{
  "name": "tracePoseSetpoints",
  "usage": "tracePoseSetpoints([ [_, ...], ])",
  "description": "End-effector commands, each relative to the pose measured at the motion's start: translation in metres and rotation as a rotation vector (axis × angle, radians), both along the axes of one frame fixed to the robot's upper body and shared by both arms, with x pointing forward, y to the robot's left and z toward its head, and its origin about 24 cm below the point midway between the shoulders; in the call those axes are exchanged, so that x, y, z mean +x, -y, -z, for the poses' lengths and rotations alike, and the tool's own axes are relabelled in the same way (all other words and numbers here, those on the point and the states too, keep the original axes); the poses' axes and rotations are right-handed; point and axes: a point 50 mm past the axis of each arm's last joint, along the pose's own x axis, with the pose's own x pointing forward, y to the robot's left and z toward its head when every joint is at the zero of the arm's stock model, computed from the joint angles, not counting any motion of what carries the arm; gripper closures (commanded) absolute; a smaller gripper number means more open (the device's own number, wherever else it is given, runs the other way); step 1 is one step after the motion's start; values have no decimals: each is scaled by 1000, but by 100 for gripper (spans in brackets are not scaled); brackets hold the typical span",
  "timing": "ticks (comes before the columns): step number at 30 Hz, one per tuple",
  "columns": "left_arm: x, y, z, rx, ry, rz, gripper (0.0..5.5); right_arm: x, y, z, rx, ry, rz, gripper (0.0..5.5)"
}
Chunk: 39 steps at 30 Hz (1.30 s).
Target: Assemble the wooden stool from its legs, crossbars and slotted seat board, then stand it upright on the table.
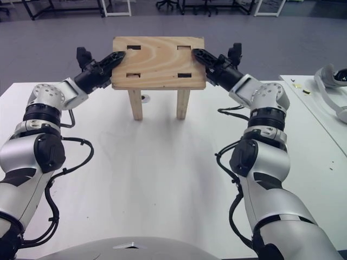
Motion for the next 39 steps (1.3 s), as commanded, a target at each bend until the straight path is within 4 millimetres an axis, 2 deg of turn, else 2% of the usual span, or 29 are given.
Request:
tracePoseSetpoints([
  [1, 26, -3, -6, 320, -526, -536, 405, 31, -16, 13, -243, -462, 499, 360],
  [4, 25, 3, 13, 259, -651, -566, 405, 30, -16, 39, -223, -581, 579, 360],
  [6, 24, 8, 26, 291, -681, -569, 405, 27, -14, 55, -182, -653, 623, 360],
  [8, 23, 15, 32, 312, -701, -564, 405, 26, -14, 63, -178, -680, 639, 328],
  [10, 22, 20, 35, 356, -685, -539, 336, 26, -16, 66, -189, -690, 651, 285],
  [15, 16, 27, 40, 579, -542, -359, 247, 25, -10, 67, -196, -708, 697, 191],
  [16, 14, 22, 40, 647, -500, -330, 221, 24, -7, 69, -201, -713, 705, 165],
  [19, 12, 0, 31, 758, -393, -273, 221, 21, 1, 76, -203, -731, 720, 165],
  [23, 13, -19, -8, 699, -201, -239, 221, 19, 6, 81, -190, -745, 717, 165],
  [25, 11, -33, -34, 608, -31, -238, 221, 18, 6, 84, -195, -721, 682, 165],
  [26, 8, -47, -42, 604, 129, -296, 221, 18, 5, 84, -233, -671, 644, 165],
  [28, -12, -67, -41, 550, 355, -334, 221, 14, 8, 91, -343, -582, 576, 165],
  [30, -36, -78, -37, 432, 436, -370, 221, 7, 13, 104, -396, -570, 534, 165],
  [32, -50, -81, -19, 409, 394, -415, 221, -1, 17, 119, -392, -606, 507, 165],
  [34, -54, -83, -3, 403, 325, -415, 221, -3, 18, 123, -377, -630, 511, 165],
  [39, -49, -86, 2, 398, 221, -446, 221, 0, 15, 114, -333, -625, 527, 165],
])
